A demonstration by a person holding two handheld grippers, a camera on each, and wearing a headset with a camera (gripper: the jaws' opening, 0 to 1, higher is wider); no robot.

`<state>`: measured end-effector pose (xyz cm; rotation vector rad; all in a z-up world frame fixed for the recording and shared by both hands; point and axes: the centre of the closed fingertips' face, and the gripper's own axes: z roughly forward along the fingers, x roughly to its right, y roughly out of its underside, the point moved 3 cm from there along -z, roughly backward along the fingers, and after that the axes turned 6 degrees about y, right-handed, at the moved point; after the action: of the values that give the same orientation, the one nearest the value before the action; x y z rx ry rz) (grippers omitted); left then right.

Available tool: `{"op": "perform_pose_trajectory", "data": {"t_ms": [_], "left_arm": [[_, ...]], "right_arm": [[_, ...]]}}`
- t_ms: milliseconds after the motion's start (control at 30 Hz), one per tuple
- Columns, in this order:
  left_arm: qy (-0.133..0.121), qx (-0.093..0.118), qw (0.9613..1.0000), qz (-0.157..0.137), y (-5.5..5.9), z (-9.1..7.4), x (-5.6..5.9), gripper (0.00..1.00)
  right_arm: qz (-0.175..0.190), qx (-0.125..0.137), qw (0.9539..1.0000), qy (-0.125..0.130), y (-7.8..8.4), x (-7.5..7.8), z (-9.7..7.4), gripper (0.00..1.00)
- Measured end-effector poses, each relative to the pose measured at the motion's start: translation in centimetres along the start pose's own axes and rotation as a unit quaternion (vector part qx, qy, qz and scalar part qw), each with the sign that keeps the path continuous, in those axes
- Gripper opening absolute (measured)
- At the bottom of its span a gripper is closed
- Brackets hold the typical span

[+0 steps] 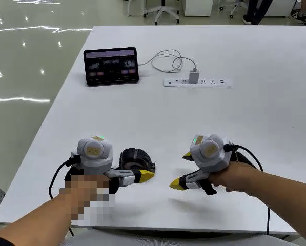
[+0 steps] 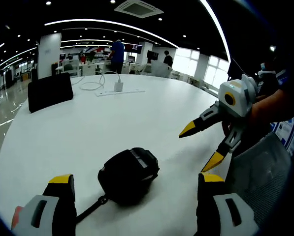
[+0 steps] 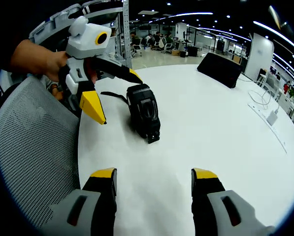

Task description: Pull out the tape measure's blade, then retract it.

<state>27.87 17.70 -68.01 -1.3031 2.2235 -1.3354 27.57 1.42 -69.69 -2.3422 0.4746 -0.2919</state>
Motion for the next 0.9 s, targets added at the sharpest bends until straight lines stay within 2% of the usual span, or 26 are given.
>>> {"op": "perform_pose_trajectory", "data": {"t_ms": [100,333,400,600,767,900], "left_arm": [[0.007,-0.015,0.9998,0.007,0.5,-0.4,0.3,1.0],[0.028,-0.009,0.9994,0.019,0.4,-1.2,0.8,1.0],[0.028,-0.021,0.9992,0.018,0.7,-1.3,0.6,1.0],[0.024,-0.014,0.9995,0.015,0.9,-2.0,0.1,1.0],[0.029,-0.012,0.9995,0.002,1.1,-2.6,0.6,1.0],[0.022,-0.008,0.9996,0.015,1.4,-2.9,0.2,1.0]], "right_arm": [[0.016,0.003,0.9998,0.009,0.9,0.6,-0.9,0.58],[0.036,0.009,0.9989,0.027,2.3,1.5,-2.6,0.61],[0.047,0.009,0.9983,0.032,2.7,1.7,-3.2,0.61],[0.066,0.019,0.9963,0.052,3.8,2.5,-5.1,0.64],[0.087,0.029,0.9934,0.07,5.0,3.5,-6.7,0.67],[0.108,0.034,0.9906,0.077,6.3,3.8,-7.9,0.7]]}}
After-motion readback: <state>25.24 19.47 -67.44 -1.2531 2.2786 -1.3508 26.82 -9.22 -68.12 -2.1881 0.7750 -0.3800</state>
